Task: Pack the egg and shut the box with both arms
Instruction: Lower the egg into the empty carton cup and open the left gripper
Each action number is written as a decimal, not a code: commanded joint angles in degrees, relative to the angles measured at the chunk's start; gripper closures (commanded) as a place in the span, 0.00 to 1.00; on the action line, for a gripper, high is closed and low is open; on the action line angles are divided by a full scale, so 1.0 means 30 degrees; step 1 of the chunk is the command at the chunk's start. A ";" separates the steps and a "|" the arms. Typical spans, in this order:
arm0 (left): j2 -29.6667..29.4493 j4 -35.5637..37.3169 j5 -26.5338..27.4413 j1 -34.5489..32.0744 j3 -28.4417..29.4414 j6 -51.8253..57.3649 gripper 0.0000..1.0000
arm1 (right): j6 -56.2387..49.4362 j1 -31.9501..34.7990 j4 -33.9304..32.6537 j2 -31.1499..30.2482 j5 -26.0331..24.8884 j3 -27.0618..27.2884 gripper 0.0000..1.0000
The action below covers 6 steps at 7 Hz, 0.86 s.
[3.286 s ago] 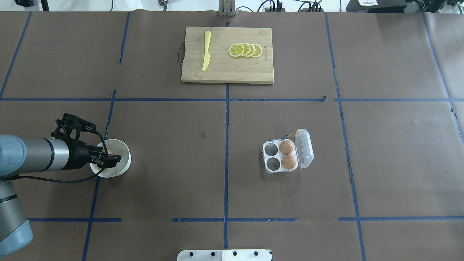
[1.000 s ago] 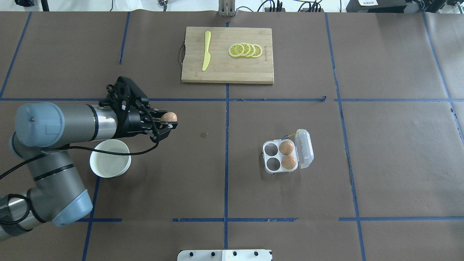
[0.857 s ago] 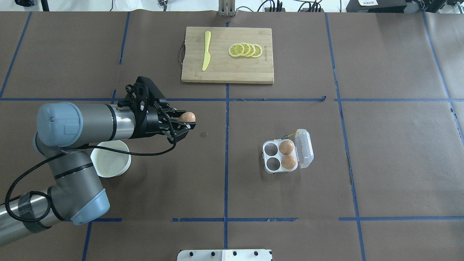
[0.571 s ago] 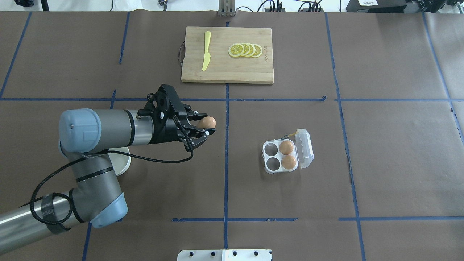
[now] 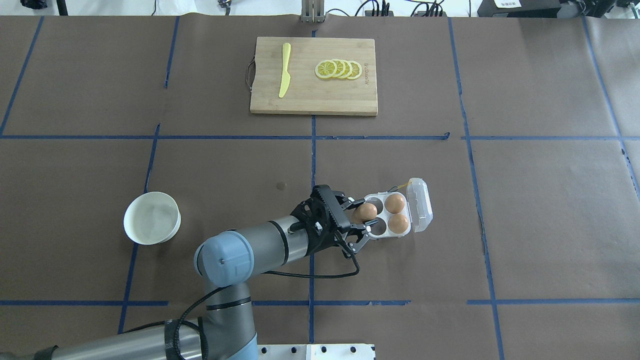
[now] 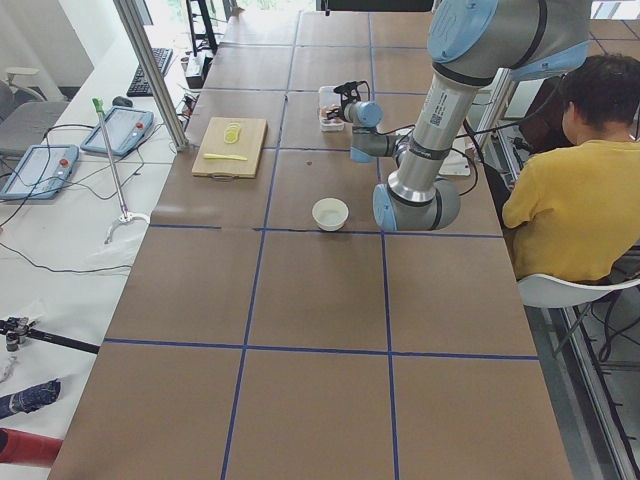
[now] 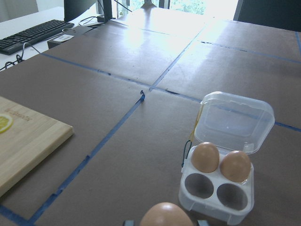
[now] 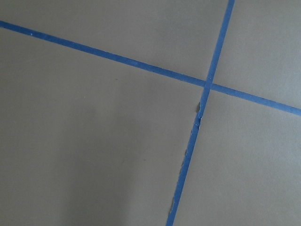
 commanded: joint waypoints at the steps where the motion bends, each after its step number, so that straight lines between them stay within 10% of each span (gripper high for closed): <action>1: -0.1214 -0.0076 0.0307 0.0282 0.1350 -0.0027 1.00 | 0.0001 0.0001 0.0001 0.0178 0.0000 -0.0241 0.00; 3: -0.1393 -0.0076 0.0600 0.0282 0.1529 -0.0028 0.96 | 0.0001 0.0030 0.0001 0.0178 0.0000 -0.0241 0.00; 6: -0.1452 -0.0047 0.0629 0.0253 0.1530 -0.0057 0.61 | 0.0030 0.0030 0.0001 0.0178 0.0000 -0.0241 0.00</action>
